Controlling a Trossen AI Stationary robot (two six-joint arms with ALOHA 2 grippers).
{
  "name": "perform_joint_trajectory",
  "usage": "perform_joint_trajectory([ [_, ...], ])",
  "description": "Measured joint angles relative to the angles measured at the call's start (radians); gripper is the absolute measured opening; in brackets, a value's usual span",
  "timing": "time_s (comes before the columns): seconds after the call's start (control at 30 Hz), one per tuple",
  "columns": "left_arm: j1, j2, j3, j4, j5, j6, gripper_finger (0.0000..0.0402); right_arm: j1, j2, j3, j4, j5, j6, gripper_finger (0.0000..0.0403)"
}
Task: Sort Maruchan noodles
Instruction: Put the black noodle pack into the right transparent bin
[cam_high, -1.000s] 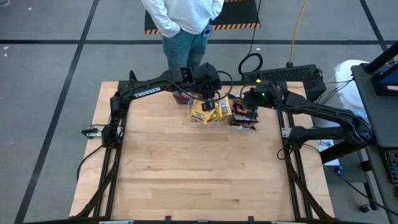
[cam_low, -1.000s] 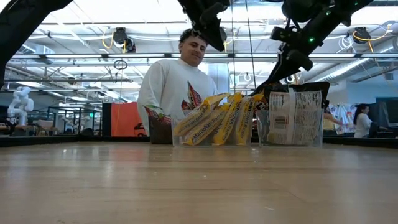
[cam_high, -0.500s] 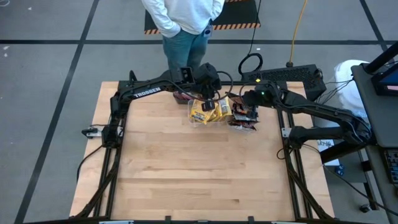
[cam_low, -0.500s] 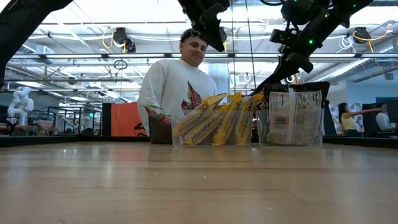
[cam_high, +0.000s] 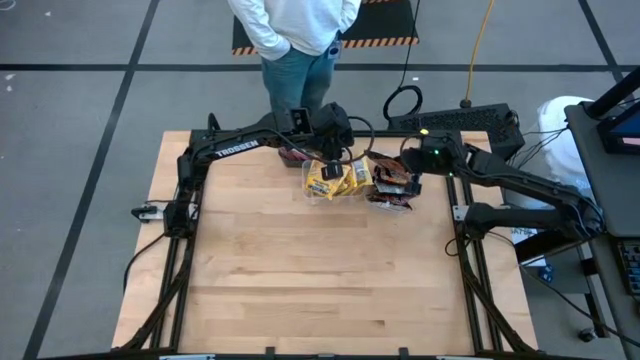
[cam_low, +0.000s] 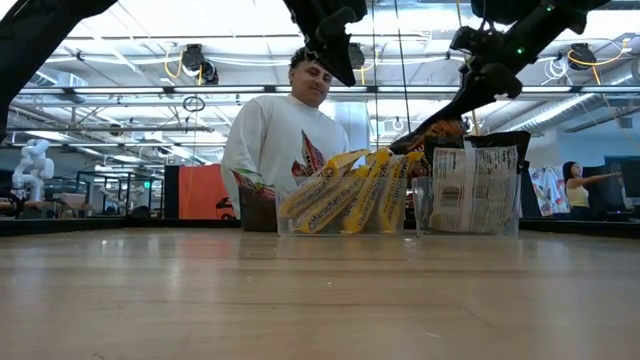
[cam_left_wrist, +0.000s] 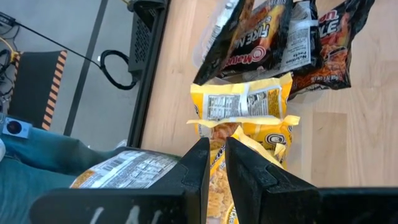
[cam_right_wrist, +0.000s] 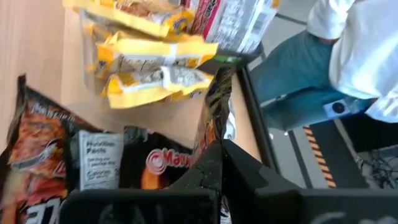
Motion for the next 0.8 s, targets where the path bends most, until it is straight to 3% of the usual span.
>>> perform_joint_trajectory([
  [0.4, 0.000, 0.000, 0.000, -0.003, 0.000, -0.013, 0.0058, 0.000, -0.048, -0.117, 0.202, -0.147, 0.003, 0.0000],
  [0.8, 0.000, 0.000, 0.000, -0.014, -0.001, -0.016, 0.0058, -0.038, -0.098, -0.225, 0.285, -0.155, 0.053, 0.0000],
])
